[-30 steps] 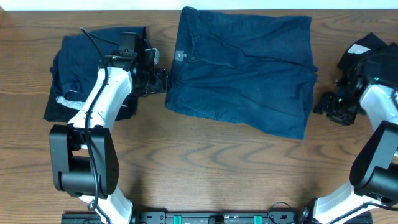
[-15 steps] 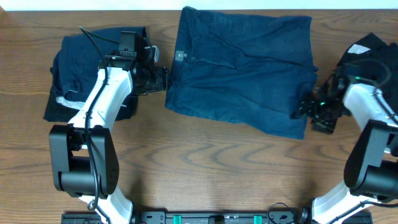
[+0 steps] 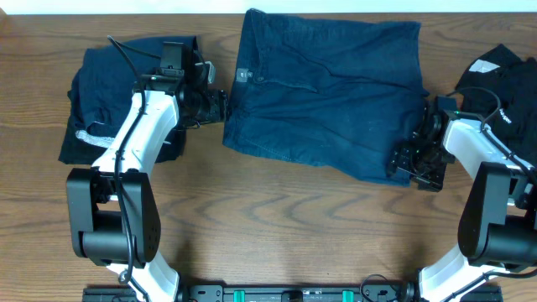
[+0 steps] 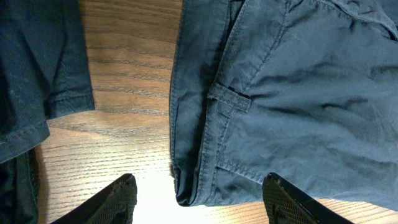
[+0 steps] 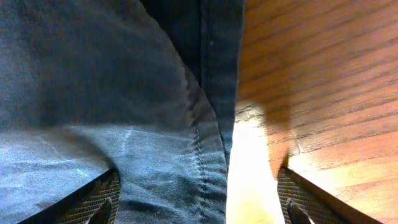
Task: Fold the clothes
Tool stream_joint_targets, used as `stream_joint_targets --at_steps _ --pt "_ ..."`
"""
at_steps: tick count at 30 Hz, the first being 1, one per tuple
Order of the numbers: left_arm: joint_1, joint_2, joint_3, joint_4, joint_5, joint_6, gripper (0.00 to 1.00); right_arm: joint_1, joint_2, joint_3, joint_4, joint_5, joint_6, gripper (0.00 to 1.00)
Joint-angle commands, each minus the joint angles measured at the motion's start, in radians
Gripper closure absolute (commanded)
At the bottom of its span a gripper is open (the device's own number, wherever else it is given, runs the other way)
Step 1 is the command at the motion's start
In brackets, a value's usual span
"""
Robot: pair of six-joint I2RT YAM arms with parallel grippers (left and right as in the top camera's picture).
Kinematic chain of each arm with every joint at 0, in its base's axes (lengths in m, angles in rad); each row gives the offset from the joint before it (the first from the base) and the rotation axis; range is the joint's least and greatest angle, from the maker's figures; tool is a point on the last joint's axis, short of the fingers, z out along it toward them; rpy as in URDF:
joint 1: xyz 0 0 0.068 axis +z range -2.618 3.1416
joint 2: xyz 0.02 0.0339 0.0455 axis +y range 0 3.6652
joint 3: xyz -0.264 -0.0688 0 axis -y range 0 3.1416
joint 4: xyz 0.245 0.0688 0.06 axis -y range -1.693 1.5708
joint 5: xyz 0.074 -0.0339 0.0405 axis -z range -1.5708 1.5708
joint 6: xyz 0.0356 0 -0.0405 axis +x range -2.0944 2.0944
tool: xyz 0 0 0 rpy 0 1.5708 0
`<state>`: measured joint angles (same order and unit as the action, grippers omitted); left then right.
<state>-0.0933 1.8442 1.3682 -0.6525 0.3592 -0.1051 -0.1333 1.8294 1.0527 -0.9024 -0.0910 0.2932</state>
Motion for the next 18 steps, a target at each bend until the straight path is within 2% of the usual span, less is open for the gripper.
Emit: stream_joint_targets --at_steps 1,2,5,6,12,16,18 --pt "0.004 0.008 -0.006 -0.002 -0.006 -0.005 0.34 0.006 0.003 -0.045 0.038 0.010 0.021 0.29" --pt "0.004 0.008 -0.006 -0.003 -0.006 -0.005 0.34 0.005 0.003 -0.050 0.047 0.014 0.021 0.37" --pt "0.004 0.008 -0.006 -0.014 -0.006 -0.005 0.34 -0.008 0.003 -0.050 0.050 0.025 0.021 0.70" --pt "0.004 0.008 -0.006 -0.020 -0.006 -0.005 0.33 -0.015 0.003 -0.050 0.050 0.036 0.021 0.76" --pt "0.003 0.008 -0.006 -0.053 -0.005 -0.005 0.33 -0.098 0.003 -0.015 0.057 0.087 0.020 0.81" --pt "-0.010 0.008 -0.006 -0.053 -0.005 -0.005 0.34 -0.176 0.003 0.037 0.078 0.076 0.020 0.90" --pt "-0.018 0.008 -0.006 -0.053 -0.006 -0.005 0.33 -0.200 0.003 0.052 0.089 0.072 0.019 0.91"
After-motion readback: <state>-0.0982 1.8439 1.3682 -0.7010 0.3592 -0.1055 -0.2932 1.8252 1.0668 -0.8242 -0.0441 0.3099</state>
